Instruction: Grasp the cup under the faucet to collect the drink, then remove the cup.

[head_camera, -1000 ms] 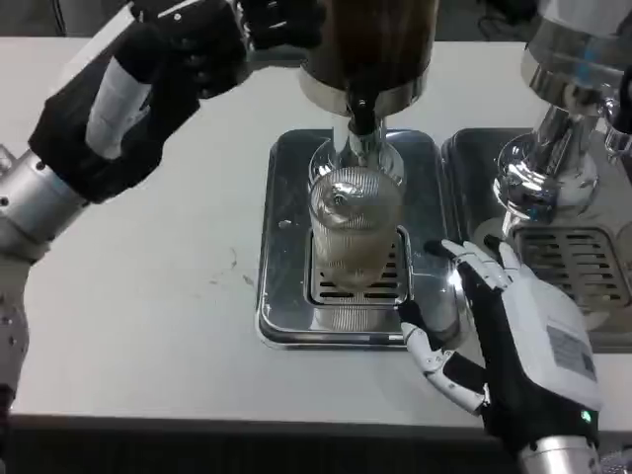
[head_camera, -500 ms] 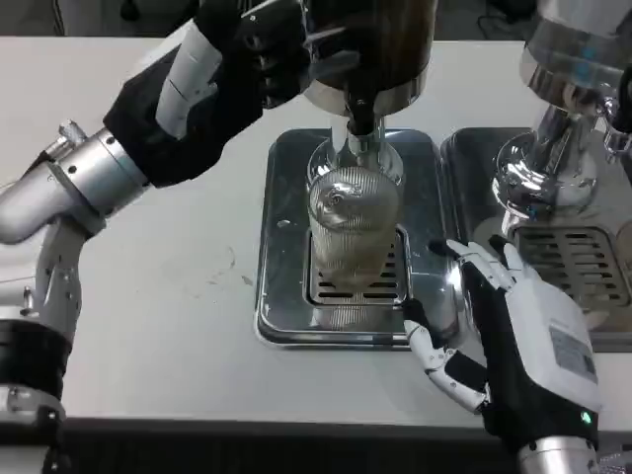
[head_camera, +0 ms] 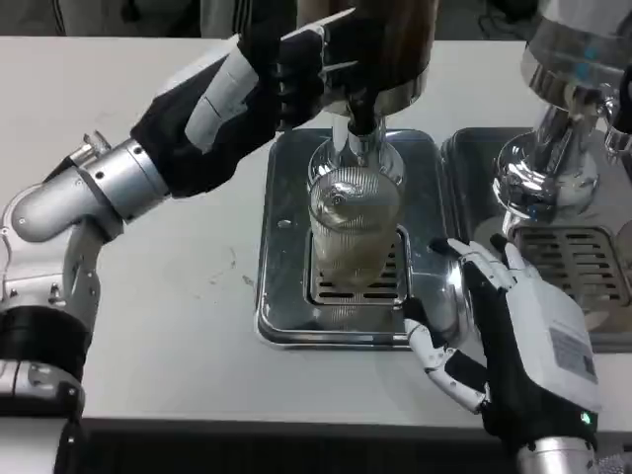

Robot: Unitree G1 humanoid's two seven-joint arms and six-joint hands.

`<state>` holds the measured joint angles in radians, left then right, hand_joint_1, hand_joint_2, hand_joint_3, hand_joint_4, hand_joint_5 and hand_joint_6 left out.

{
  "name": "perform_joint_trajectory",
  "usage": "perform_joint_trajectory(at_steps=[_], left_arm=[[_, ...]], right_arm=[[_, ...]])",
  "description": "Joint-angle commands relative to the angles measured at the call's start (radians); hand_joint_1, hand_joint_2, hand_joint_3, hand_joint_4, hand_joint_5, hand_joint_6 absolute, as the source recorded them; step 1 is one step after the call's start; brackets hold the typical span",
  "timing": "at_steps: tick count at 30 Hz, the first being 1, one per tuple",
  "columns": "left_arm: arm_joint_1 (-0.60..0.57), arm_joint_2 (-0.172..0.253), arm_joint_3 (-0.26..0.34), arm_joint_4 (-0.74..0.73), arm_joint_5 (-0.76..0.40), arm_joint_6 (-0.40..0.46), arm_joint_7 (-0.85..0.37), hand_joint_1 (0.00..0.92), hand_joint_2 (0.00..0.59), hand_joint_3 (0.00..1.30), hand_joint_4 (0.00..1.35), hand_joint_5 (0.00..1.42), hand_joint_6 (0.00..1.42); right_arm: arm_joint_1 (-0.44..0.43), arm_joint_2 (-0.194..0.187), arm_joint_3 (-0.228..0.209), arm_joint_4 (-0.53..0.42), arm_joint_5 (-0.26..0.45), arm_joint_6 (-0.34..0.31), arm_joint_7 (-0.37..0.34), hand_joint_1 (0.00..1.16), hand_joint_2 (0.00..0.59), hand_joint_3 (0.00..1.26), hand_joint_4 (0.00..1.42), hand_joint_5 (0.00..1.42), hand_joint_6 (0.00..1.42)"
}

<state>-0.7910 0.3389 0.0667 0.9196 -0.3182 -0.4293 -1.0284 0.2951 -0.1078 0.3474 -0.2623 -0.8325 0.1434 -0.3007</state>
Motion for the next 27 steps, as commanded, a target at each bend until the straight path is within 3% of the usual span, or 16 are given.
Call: perform_joint_trajectory(at_steps=[1, 15, 27], left_arm=[[-0.028, -0.001, -0.003, 0.027, 0.047, -0.051, -0.005, 0.0, 0.07, 0.08, 0.0, 0.1, 0.06], [-0.024, -0.011, -0.029, 0.068, 0.155, -0.179, 0.03, 0.0, 0.068, 0.05, 0.0, 0.06, 0.04], [-0.018, 0.001, -0.087, 0.096, 0.245, -0.301, 0.09, 0.0, 0.072, 0.05, 0.0, 0.06, 0.03]], right_arm=[[0.009, 0.003, 0.0, 0.005, 0.009, -0.01, -0.011, 0.48, 0.419, 0.25, 0.15, 0.03, 0.03], [0.042, 0.01, -0.002, -0.019, 0.008, -0.009, -0.01, 0.48, 0.419, 0.23, 0.15, 0.04, 0.03], [0.059, 0.004, -0.006, -0.043, 0.001, -0.008, -0.004, 0.48, 0.419, 0.23, 0.15, 0.04, 0.03]])
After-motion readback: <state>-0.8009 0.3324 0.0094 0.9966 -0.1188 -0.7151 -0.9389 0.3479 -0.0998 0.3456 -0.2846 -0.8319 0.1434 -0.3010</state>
